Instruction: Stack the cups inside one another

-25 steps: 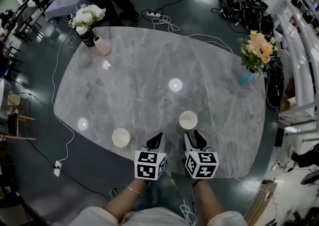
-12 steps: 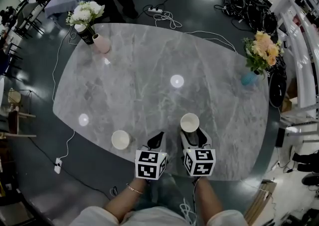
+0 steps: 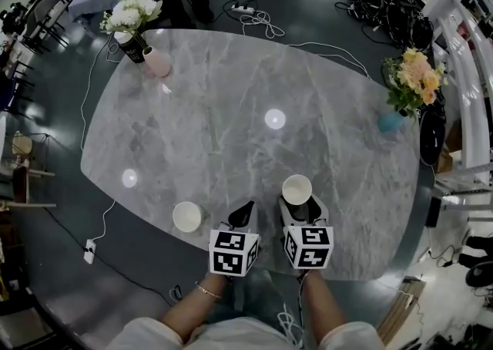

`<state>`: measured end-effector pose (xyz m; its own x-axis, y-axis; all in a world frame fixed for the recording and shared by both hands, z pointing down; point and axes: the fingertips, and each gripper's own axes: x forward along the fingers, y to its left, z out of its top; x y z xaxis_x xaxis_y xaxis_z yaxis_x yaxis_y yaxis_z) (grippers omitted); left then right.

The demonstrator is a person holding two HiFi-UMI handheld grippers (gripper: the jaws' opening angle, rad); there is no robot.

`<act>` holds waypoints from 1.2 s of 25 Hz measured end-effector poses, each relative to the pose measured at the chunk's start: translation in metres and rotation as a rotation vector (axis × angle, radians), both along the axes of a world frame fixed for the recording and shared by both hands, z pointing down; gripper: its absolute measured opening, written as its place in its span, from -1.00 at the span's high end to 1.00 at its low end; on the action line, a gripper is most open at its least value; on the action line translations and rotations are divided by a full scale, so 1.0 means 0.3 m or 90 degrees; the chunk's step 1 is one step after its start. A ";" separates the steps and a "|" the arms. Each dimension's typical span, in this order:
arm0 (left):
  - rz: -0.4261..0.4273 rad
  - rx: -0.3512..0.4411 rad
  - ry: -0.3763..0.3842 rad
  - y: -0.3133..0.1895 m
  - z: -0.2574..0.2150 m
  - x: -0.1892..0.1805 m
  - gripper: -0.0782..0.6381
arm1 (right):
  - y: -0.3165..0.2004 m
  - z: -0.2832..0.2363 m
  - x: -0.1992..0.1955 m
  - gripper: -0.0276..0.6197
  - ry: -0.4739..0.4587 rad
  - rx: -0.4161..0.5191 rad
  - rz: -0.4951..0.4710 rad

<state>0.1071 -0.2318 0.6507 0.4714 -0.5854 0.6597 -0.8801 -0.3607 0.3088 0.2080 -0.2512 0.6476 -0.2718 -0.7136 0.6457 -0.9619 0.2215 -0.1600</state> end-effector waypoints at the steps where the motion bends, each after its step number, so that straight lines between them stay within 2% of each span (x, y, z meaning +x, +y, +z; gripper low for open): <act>1: 0.001 0.000 0.000 -0.002 -0.001 0.000 0.79 | -0.004 -0.002 0.001 0.20 0.002 0.002 0.003; 16: 0.016 0.003 0.007 -0.011 -0.021 0.006 0.79 | 0.005 -0.034 0.010 0.20 -0.005 0.011 0.027; 30: 0.008 0.041 0.020 0.020 -0.135 0.008 0.79 | 0.056 -0.140 -0.008 0.20 -0.020 0.037 0.020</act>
<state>0.1093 -0.2259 0.6102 0.4987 -0.6199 0.6058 -0.8657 -0.3916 0.3118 0.2056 -0.2343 0.6055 -0.2685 -0.7584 0.5940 -0.9632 0.2012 -0.1785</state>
